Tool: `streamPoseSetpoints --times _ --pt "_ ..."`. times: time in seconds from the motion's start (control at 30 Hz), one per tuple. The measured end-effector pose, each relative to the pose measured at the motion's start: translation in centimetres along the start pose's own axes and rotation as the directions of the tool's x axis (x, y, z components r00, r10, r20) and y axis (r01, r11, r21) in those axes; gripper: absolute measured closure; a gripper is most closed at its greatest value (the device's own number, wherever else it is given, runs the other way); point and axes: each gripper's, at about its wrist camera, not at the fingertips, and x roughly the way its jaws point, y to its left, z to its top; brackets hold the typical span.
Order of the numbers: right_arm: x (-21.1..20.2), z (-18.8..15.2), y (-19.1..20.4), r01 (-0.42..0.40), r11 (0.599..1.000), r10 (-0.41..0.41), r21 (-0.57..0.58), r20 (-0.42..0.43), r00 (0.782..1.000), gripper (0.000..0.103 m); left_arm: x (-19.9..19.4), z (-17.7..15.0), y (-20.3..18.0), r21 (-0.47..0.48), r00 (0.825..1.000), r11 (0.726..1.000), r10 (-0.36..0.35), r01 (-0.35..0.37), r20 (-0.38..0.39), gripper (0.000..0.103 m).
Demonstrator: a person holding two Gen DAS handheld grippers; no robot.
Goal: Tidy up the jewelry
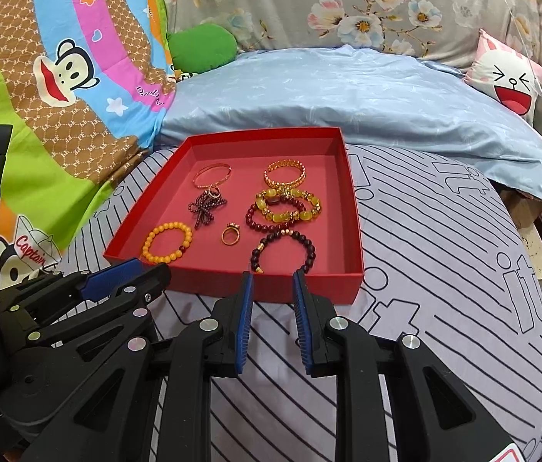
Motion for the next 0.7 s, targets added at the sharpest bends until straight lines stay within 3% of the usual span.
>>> streamPoseSetpoints --times 0.1,0.2,0.33,0.4,0.5,0.7 --pt "-0.1 -0.2 0.0 0.003 1.0 -0.003 0.003 -0.002 1.0 0.081 0.0 -0.1 0.1 -0.006 1.0 1.0 0.004 -0.004 -0.002 0.076" --pt "-0.3 -0.4 0.1 0.009 1.0 -0.009 0.008 0.005 1.0 0.073 -0.3 -0.2 0.2 -0.012 1.0 1.0 0.021 -0.021 0.012 0.069" --pt "-0.2 -0.4 0.1 0.019 1.0 -0.019 0.007 0.002 1.0 0.073 -0.3 -0.2 0.1 -0.004 0.999 0.999 0.037 -0.037 0.014 0.066" --pt "-0.2 -0.5 0.1 0.027 1.0 -0.027 0.007 0.001 1.0 0.073 -0.3 -0.3 0.2 -0.009 0.999 0.999 0.05 -0.05 0.014 0.06" --pt "-0.3 -0.6 -0.3 0.047 0.999 -0.047 0.018 0.002 0.999 0.064 -0.4 -0.4 0.5 -0.019 0.997 0.997 0.08 -0.08 0.023 0.048" --pt "-0.5 -0.9 -1.5 0.075 0.995 -0.076 0.072 0.015 0.997 0.035 -0.4 -0.6 1.4 -0.038 0.994 0.993 0.109 -0.109 0.025 0.031"
